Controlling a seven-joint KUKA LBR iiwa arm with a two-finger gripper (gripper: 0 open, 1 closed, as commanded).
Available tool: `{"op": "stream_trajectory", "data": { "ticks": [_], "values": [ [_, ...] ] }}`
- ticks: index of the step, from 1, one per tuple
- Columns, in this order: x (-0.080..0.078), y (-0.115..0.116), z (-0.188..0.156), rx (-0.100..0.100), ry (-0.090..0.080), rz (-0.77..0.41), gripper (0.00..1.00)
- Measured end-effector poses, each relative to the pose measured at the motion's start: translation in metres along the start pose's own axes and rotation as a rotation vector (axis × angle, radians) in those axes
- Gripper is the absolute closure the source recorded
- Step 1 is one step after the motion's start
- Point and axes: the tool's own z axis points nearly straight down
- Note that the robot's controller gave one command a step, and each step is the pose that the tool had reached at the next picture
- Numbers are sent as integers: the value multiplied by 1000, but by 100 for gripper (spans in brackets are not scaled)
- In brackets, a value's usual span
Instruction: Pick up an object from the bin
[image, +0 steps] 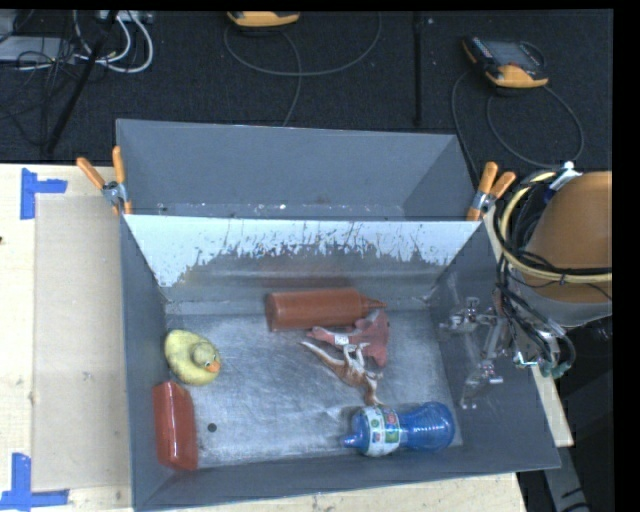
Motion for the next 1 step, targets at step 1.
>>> {"op": "stream_trajectory", "data": {
  "ticks": [1],
  "values": [
    [-2, 1, -4, 1, -8, -3, 0]
  ]
}}
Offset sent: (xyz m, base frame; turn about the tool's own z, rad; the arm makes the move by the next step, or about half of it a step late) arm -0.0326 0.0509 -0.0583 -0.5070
